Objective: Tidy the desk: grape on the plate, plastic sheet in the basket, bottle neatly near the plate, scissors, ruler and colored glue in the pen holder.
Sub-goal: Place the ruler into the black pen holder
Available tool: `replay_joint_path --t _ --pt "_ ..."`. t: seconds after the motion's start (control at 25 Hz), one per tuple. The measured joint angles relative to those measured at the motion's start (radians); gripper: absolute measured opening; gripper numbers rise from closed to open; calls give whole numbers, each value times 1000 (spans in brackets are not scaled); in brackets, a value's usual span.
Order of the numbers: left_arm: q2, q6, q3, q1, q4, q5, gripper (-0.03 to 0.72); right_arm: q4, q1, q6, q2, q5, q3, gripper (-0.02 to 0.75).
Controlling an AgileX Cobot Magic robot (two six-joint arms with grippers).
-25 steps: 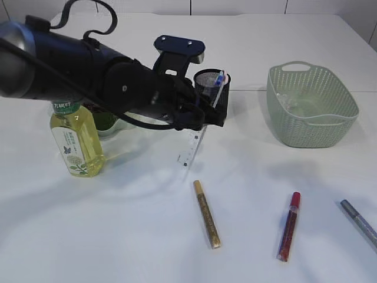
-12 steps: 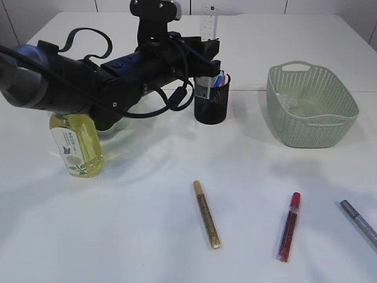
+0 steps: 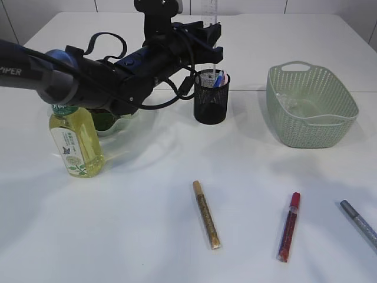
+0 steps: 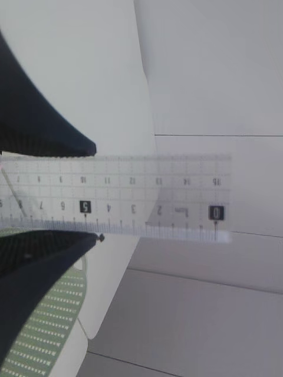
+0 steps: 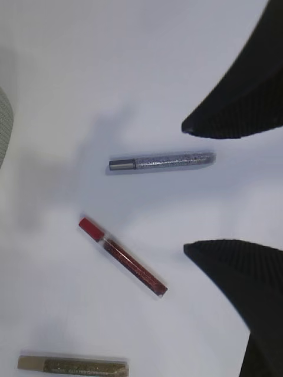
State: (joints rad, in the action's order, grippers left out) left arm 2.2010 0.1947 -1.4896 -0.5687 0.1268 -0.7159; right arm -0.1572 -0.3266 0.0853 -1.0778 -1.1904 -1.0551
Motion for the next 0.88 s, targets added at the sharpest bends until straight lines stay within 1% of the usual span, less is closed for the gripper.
replay_joint_path --t 0.32,0.68,0.88 --pt "78 0 -108 29 2 5 276 -31 0 0 0 14 0 438" --pt "152 0 -206 37 3 39 276 -44 0 0 0 61 0 438" --pt "170 0 -228 37 3 54 276 -46 0 0 0 67 0 438"
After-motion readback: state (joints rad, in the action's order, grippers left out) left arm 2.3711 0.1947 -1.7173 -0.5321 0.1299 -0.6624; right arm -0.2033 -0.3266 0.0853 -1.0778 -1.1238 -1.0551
